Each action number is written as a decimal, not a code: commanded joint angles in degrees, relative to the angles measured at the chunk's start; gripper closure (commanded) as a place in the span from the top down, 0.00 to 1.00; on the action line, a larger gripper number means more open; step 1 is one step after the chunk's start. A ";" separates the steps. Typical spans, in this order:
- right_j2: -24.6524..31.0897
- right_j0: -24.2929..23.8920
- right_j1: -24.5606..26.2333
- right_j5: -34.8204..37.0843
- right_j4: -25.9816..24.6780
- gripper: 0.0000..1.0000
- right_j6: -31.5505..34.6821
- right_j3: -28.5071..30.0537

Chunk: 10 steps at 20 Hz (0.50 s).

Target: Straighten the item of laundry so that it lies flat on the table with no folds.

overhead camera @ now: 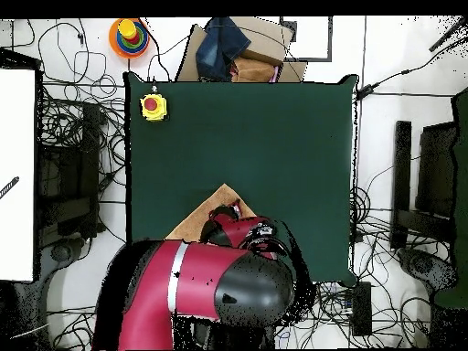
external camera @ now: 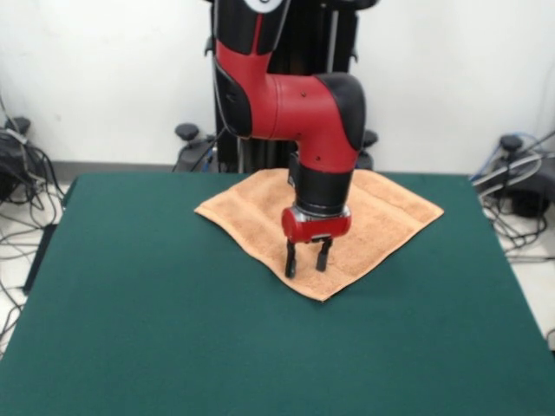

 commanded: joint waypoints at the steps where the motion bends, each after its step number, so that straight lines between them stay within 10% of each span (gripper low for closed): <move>1: 3.87 -2.92 21.99 9.01 10.19 1.00 7.75 -22.06; 6: 3.95 -2.99 21.69 10.46 9.81 1.00 7.53 -21.83; 7: 4.06 -3.12 21.64 10.71 9.57 0.00 7.62 -21.85; 10: 4.02 -3.01 21.61 10.85 9.60 0.00 7.71 -21.92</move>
